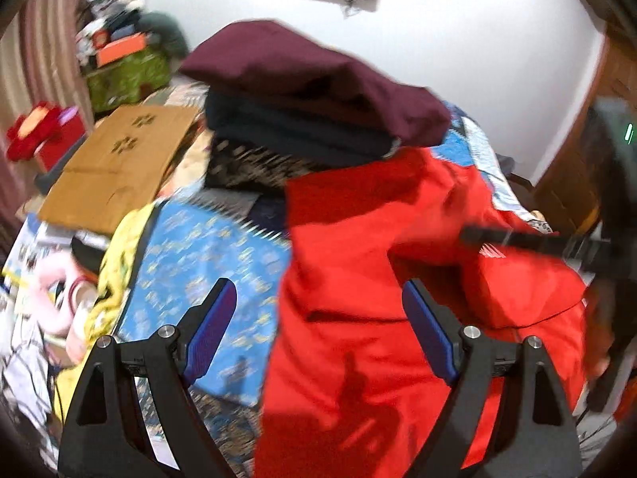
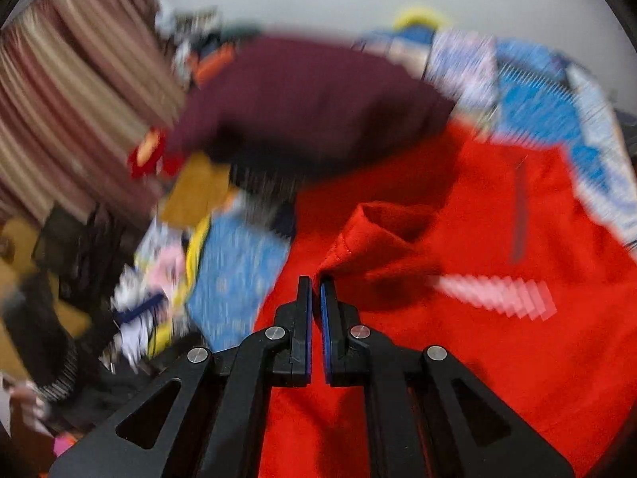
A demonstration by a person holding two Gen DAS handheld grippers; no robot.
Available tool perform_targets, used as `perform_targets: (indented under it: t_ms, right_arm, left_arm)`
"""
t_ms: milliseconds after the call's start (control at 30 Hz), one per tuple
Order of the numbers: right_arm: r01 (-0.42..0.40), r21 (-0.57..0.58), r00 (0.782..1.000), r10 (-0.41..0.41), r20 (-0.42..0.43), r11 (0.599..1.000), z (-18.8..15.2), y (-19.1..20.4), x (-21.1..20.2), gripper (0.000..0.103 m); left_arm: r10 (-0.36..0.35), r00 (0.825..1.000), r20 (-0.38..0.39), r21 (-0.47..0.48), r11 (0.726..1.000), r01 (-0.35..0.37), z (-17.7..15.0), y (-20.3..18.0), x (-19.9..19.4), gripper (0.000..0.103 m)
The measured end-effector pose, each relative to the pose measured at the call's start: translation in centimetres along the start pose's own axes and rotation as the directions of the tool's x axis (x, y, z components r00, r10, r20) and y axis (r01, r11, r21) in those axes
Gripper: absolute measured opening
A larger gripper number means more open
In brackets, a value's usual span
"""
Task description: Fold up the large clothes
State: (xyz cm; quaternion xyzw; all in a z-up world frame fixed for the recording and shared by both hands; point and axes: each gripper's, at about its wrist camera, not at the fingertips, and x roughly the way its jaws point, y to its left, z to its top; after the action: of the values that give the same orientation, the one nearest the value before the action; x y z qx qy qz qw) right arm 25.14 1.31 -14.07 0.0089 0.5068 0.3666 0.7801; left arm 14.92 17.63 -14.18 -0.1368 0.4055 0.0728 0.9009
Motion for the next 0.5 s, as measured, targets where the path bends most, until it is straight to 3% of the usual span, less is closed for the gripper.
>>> perform_targets:
  t_ms: [67,200,300,367,500]
  right_arm:
    - [0.0,-0.02,0.995,-0.003,-0.101,1.0,-1.6,0.7,3.5,0.004]
    - [0.003,-0.061,0.976,-0.016,-0.216,0.998,-3.8,1.7,6.6,0.005]
    - [-0.011,-0.066,0.94,-0.012,-0.342,0.998,-5.0,2.5,7.9,0.02]
    - [-0.039,-0.065,0.933,0.013,-0.36,0.997,-5.2,2.7,7.2,0.022]
    - [-0.009,-0.087,0.954,-0.018,-0.3,0.996,-5.1,1.7,4.0,0.033]
  left_arm:
    - [0.007,1.0,-0.023,-0.024,1.0,-0.007,-0.7,1.3,0.2,0.085]
    - [0.013,0.998,-0.064,-0.059,0.998,-0.017,-2.2,2.8,0.7,0.085]
    - [-0.01,0.995,-0.096,-0.088,0.996,0.002,-3.2,3.1,1.3,0.085]
    - [-0.038,0.992,-0.119,-0.104,0.994,0.025,-3.7,3.1,1.9,0.085]
    - [-0.116,0.982,-0.15,-0.148,0.985,0.093,-4.1,2.7,2.8,0.085]
